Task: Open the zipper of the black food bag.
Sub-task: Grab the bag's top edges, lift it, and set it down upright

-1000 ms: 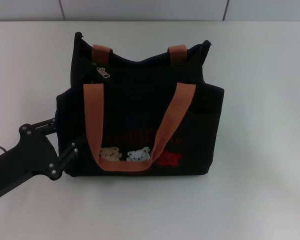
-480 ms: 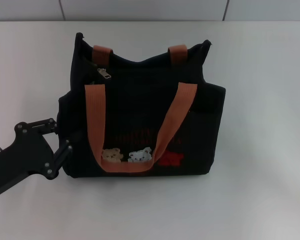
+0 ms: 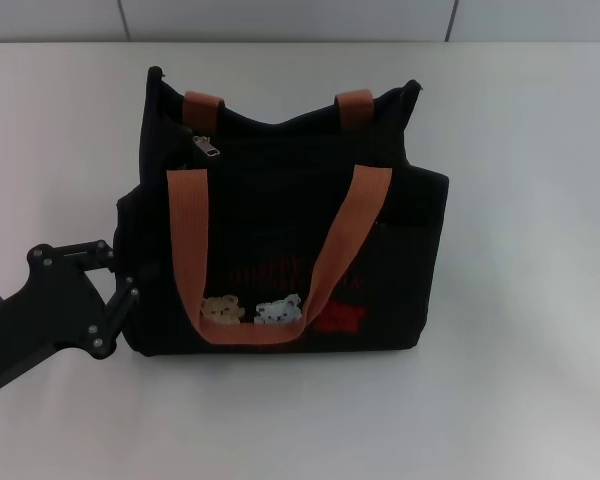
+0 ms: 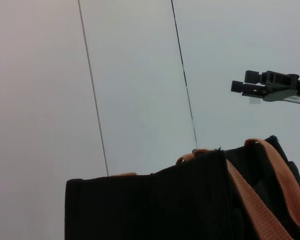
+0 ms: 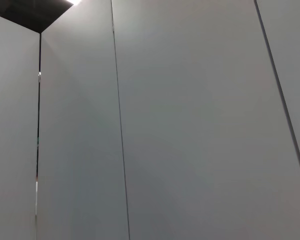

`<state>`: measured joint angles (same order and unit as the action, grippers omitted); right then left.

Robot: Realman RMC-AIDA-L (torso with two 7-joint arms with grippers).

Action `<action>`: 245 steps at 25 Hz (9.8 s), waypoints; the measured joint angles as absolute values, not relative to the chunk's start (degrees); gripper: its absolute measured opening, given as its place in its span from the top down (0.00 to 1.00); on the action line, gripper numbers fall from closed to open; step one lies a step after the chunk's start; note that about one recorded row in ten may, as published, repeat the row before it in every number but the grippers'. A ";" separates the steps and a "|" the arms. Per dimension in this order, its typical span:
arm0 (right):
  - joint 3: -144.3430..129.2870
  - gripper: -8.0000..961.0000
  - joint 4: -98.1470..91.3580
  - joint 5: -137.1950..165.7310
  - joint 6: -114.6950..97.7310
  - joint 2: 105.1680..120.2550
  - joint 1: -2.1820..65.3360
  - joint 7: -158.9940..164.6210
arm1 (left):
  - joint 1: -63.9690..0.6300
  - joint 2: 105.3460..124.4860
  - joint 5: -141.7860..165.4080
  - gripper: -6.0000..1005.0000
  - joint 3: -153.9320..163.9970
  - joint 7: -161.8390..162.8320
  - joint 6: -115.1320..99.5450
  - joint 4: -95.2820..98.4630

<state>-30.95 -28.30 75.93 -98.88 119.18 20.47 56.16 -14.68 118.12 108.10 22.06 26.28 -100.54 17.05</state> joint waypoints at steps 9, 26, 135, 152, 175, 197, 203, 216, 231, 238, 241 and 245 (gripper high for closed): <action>-31.07 0.24 -28.30 75.78 -98.88 119.18 20.47 56.16 | -14.79 118.21 108.10 0.88 21.98 26.28 -100.76 17.05; -31.31 0.24 -29.17 75.58 -100.93 119.15 20.81 56.16 | -20.40 118.39 106.44 0.88 14.96 26.08 -113.48 21.64; -61.12 0.78 -80.61 131.27 -99.96 118.77 51.21 130.79 | -30.76 118.56 103.80 0.88 18.11 24.10 -115.22 22.49; -66.26 0.74 -77.45 128.44 -93.99 119.27 49.78 122.60 | -30.91 118.57 103.51 0.88 19.60 24.08 -115.24 22.76; -65.66 0.98 -84.95 131.03 -100.55 119.36 44.94 122.48 | -30.42 118.56 101.67 0.89 20.30 23.82 -115.19 22.31; -58.05 0.64 -78.96 121.74 -98.85 118.41 43.40 108.17 | -29.92 118.50 101.21 0.89 21.74 23.20 -115.25 22.43; -58.58 0.51 -76.19 121.24 -97.55 118.99 43.74 102.83 | -29.42 118.47 101.19 0.89 22.90 23.20 -115.26 22.56; -60.97 0.55 -76.12 120.62 -94.10 119.18 44.02 100.71 | -28.83 118.38 101.14 0.89 24.04 23.29 -115.31 22.76; -70.60 0.62 -75.60 121.54 -84.65 119.36 43.58 101.67 | -29.27 118.47 101.14 0.89 24.40 23.30 -115.29 22.77; -73.45 0.84 -75.70 120.91 -83.08 119.44 42.97 100.53 | -29.21 118.48 100.56 0.89 24.91 23.29 -115.30 22.76; -73.68 0.89 -75.60 121.07 -83.01 119.44 42.97 100.53 | -29.09 118.48 100.23 0.89 25.05 23.28 -115.30 22.76; -73.72 0.95 -76.16 121.21 -82.98 119.41 42.28 100.51 | -28.81 118.46 98.21 0.89 26.85 23.22 -115.29 22.83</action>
<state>-73.72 -76.16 121.21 -82.98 119.41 42.28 100.51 -28.81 118.46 98.21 26.85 23.22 -115.29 22.83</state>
